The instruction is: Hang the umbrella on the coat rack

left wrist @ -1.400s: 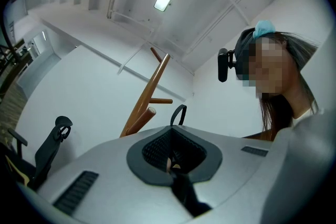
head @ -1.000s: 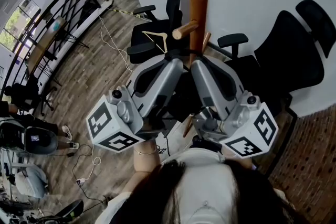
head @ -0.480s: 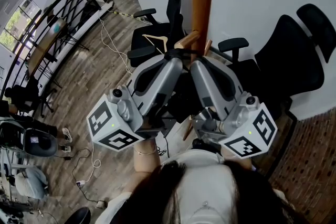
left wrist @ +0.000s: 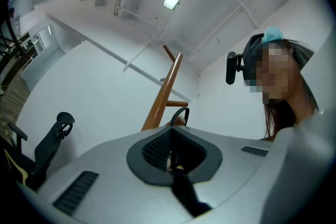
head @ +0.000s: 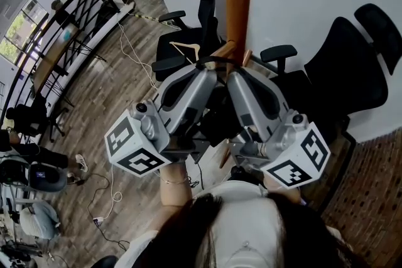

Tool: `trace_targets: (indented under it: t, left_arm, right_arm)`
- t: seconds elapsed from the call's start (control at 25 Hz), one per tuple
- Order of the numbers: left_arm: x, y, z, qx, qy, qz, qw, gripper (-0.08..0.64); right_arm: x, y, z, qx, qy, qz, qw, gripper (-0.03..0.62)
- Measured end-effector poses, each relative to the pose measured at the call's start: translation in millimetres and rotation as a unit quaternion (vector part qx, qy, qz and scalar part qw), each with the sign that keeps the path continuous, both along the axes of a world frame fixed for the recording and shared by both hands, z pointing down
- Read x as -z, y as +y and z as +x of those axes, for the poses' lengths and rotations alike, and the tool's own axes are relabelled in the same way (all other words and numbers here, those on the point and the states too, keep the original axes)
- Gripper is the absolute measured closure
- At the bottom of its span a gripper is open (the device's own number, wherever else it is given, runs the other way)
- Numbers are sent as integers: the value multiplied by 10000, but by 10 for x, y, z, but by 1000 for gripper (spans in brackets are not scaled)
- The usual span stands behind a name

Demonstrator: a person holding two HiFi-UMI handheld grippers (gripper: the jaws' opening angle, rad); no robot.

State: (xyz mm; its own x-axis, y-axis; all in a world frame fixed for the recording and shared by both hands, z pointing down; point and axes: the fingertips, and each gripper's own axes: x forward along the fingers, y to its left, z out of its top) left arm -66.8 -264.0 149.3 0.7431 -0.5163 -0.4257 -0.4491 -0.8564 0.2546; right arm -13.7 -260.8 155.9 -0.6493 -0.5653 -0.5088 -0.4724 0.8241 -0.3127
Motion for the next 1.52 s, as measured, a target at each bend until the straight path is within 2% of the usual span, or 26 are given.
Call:
trace_targets:
  t: [0.72, 1.52]
  left_arm:
    - [-199, -202, 55, -97, 42, -403, 9991, 552]
    - [-505, -407, 225, -21, -132, -761, 9970, 552]
  right_arm:
    - [-195, -168, 44, -88, 32, -304, 9995, 557]
    - [-483, -358, 161, -405, 364, -462, 9974, 556]
